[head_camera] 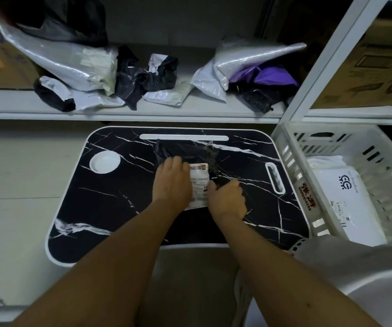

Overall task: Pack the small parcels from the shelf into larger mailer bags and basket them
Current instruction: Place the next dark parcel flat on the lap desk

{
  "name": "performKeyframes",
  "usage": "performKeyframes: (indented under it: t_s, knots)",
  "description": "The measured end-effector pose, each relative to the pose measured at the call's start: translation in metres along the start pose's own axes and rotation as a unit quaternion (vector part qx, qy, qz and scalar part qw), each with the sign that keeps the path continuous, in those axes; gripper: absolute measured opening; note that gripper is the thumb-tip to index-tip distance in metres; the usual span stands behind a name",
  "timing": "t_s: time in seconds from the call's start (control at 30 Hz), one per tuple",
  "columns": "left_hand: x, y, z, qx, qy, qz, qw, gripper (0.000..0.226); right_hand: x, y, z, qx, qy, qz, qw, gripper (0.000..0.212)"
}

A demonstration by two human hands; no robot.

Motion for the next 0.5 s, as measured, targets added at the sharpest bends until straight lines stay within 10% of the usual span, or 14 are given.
performKeyframes:
  t_s: [0.3,0.5]
  knots:
    - [0.012,-0.029,0.046,-0.266,-0.019,0.074,0.961,0.058,0.004,-0.006,0.002,-0.100,0.038,-0.048,0.993,0.034]
    - [0.013,-0.018,0.044,-0.224,0.060,-0.004,0.973,0.068,0.004,-0.007,-0.004,-0.107,0.049,-0.036,0.992,0.032]
Point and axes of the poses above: each hand's wrist, its own y-axis away from the middle knuckle, its own z-axis out of the palm, x = y × z, the point moved 2 cm from there along -y, towards the middle knuckle, and after that the axes turned 3 degrees about z, right-handed, at the moved point
